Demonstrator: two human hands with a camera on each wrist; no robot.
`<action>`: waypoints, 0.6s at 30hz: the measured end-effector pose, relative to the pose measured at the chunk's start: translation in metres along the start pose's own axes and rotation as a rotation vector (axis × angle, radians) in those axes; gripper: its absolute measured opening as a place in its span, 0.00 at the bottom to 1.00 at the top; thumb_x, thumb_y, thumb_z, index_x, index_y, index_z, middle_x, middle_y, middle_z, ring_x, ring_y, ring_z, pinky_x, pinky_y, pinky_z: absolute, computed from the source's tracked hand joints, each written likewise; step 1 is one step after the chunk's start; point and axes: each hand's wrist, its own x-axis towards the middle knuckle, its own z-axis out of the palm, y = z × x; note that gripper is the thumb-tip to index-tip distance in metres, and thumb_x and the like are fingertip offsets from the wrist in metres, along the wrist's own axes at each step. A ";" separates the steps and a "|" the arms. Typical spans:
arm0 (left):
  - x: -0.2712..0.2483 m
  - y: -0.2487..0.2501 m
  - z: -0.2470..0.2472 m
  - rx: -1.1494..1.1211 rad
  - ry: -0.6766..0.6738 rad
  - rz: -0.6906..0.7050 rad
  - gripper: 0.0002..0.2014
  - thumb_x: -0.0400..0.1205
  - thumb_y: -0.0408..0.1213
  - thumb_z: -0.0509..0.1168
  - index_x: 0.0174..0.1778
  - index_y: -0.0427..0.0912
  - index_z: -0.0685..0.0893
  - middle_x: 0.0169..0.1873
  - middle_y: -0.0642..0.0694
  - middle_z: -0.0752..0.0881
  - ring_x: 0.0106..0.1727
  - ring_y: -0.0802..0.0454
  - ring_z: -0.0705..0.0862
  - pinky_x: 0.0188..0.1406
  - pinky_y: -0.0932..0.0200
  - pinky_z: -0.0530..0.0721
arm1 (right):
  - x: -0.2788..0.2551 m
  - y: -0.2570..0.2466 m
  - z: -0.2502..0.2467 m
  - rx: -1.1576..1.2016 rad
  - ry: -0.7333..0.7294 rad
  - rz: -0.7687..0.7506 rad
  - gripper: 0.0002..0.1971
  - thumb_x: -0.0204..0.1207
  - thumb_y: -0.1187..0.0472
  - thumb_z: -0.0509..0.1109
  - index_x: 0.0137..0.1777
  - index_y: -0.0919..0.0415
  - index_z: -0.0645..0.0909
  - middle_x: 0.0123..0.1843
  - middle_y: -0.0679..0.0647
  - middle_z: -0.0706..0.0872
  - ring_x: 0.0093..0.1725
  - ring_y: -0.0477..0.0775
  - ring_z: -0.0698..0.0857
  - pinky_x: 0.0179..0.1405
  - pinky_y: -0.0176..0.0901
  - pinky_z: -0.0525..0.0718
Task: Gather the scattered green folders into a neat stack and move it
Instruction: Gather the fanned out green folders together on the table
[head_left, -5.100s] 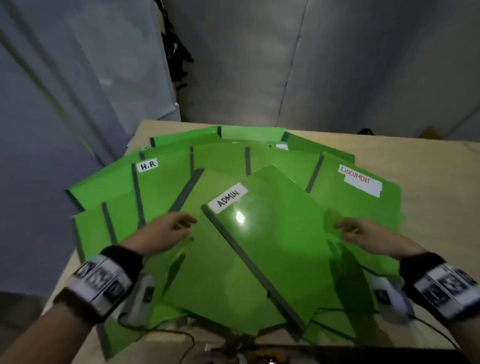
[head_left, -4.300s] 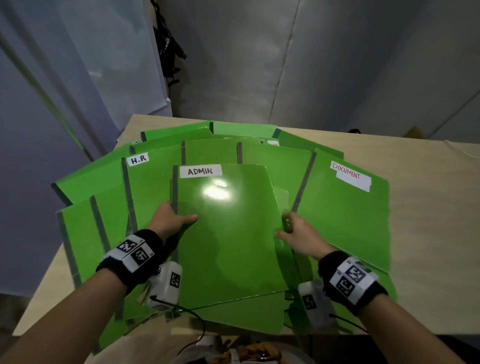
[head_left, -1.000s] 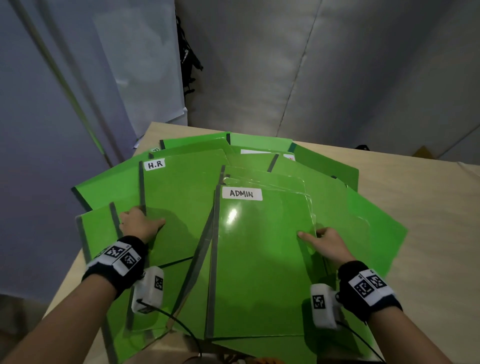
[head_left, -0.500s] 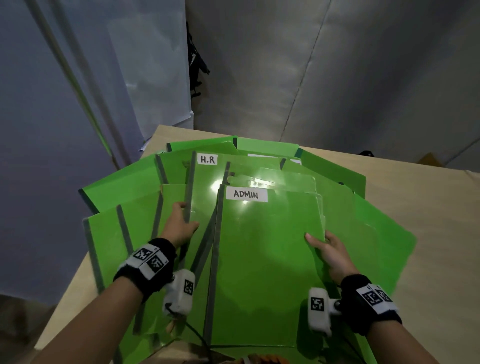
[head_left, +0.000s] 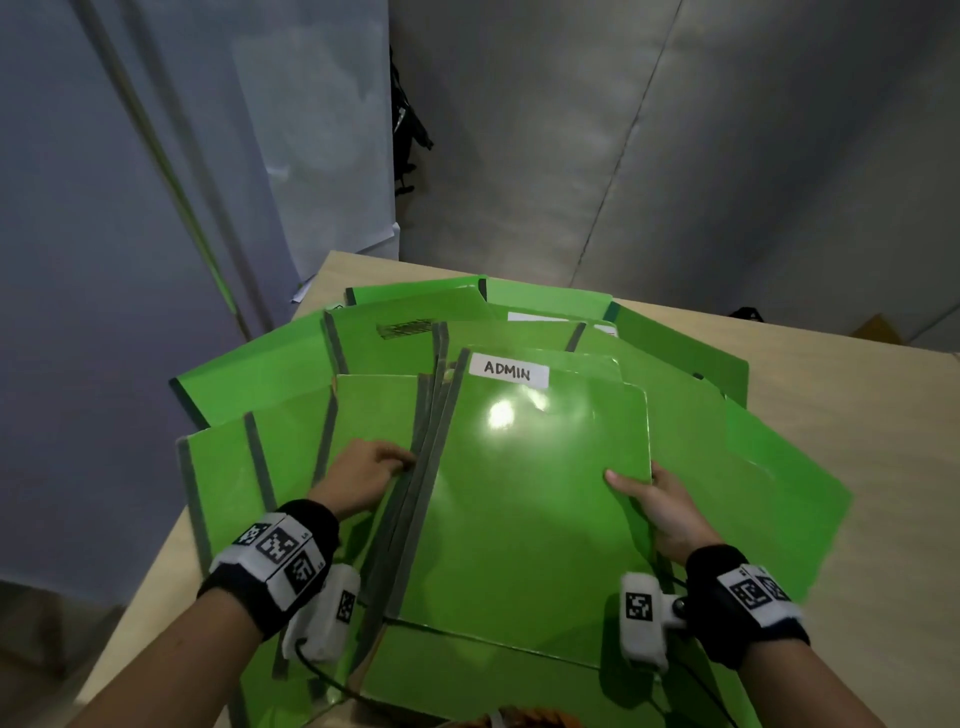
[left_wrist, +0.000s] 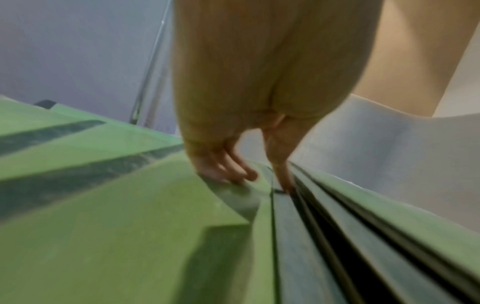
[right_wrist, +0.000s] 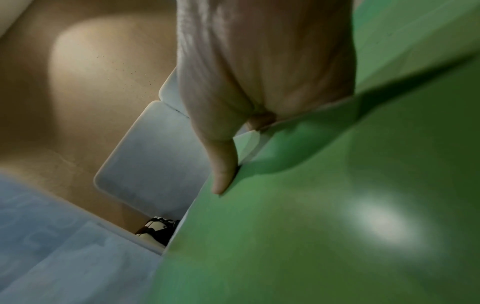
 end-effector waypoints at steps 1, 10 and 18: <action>0.003 -0.003 -0.005 0.053 0.112 -0.030 0.21 0.85 0.38 0.56 0.74 0.41 0.72 0.69 0.40 0.72 0.46 0.50 0.80 0.45 0.61 0.85 | 0.000 0.000 0.001 0.001 0.005 0.000 0.46 0.72 0.61 0.72 0.83 0.62 0.46 0.83 0.66 0.56 0.81 0.66 0.61 0.79 0.62 0.58; 0.005 -0.014 -0.010 -0.308 0.315 -0.109 0.25 0.82 0.26 0.59 0.76 0.33 0.61 0.67 0.30 0.77 0.57 0.38 0.82 0.50 0.51 0.83 | -0.005 0.009 0.008 0.042 0.094 -0.009 0.43 0.73 0.58 0.71 0.83 0.61 0.50 0.83 0.64 0.58 0.81 0.66 0.61 0.78 0.62 0.60; 0.002 0.018 0.018 -0.415 0.044 -0.008 0.43 0.76 0.53 0.65 0.82 0.40 0.54 0.80 0.36 0.64 0.77 0.39 0.70 0.77 0.39 0.67 | -0.007 0.002 0.014 0.028 0.082 -0.085 0.38 0.76 0.60 0.68 0.82 0.64 0.52 0.83 0.64 0.59 0.80 0.64 0.63 0.77 0.56 0.62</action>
